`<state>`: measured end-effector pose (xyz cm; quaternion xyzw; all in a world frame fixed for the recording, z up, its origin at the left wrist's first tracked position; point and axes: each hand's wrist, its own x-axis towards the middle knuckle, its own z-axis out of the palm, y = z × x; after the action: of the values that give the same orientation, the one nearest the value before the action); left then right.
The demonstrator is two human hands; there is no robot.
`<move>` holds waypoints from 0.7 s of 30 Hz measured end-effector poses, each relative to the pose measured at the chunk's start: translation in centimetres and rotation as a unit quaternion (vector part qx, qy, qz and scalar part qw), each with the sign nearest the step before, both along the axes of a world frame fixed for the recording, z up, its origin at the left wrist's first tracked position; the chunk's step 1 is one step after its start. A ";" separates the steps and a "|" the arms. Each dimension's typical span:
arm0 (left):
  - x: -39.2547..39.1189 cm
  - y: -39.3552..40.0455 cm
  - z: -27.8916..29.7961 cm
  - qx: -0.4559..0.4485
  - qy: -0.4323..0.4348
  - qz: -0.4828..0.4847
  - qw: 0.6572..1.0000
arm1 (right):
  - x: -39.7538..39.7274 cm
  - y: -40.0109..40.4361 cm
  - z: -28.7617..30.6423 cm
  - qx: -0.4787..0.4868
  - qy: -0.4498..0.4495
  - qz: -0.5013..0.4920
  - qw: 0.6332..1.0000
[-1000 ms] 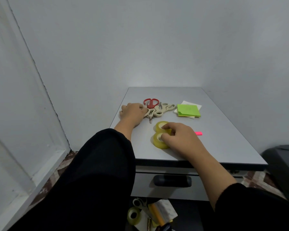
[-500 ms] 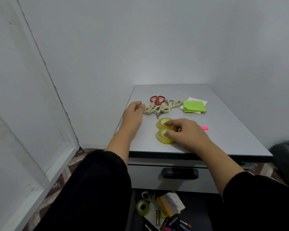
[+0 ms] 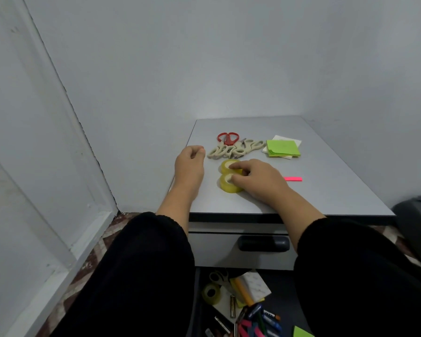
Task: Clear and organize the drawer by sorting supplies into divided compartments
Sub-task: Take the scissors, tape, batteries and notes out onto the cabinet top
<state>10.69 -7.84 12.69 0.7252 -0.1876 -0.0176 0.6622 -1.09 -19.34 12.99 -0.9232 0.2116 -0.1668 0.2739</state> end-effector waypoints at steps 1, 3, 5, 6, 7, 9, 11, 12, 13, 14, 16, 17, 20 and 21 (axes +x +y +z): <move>0.0 0.0 0.0 0.001 0.000 0.000 1.000 | 0.1 -0.1 0.0 -0.001 0.000 -0.001 1.000; -0.1 0.0 0.0 0.005 0.000 -0.004 1.000 | 0.5 -0.2 -0.1 -0.006 0.003 -0.002 1.000; -0.2 -0.1 0.0 0.012 -0.003 -0.007 1.000 | 0.9 -0.3 -0.2 -0.016 0.010 -0.004 1.000; -0.2 -0.1 0.0 0.016 -0.006 -0.008 1.000 | 1.0 -0.3 -0.2 -0.019 0.013 -0.006 1.000; -0.3 -0.1 0.0 0.021 -0.010 -0.009 1.000 | 1.1 -0.3 -0.2 -0.020 0.016 -0.008 1.000; -0.2 -0.1 0.0 0.029 -0.017 -0.011 0.999 | 1.2 -0.4 -0.1 -0.024 0.015 -0.009 1.000; -0.1 -0.2 0.0 0.036 -0.019 -0.012 0.999 | 1.1 -0.4 -0.2 -0.014 0.004 -0.007 1.000; -0.2 -0.2 0.0 0.039 -0.020 -0.013 0.999 | 1.0 -0.4 -0.3 -0.002 -0.009 -0.008 1.000; -0.2 -0.1 0.0 0.042 -0.021 -0.013 0.999 | 0.9 -0.3 -0.3 0.012 -0.025 -0.010 1.000; -0.3 -0.1 0.0 0.043 -0.022 -0.014 0.999 | 0.7 -0.3 -0.3 0.025 -0.046 -0.013 0.999; -0.6 0.1 0.2 0.042 -0.023 -0.021 0.999 | 0.0 0.0 -0.1 0.047 -0.094 -0.022 0.994; -0.9 0.3 0.3 0.040 -0.023 -0.021 0.999 | -0.4 0.2 0.0 0.059 -0.118 -0.031 0.991; -2.0 0.7 0.5 0.022 -0.013 -0.017 1.000 | -1.7 0.8 0.2 0.092 -0.172 -0.047 0.980; -2.5 0.9 0.5 0.018 -0.009 -0.018 1.000 | -2.2 1.1 0.2 0.102 -0.185 -0.045 0.976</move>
<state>8.15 -6.97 13.15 0.7339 -0.2064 -0.0266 0.6466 -3.24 -18.25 13.22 -0.8330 0.2146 -0.3246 0.3932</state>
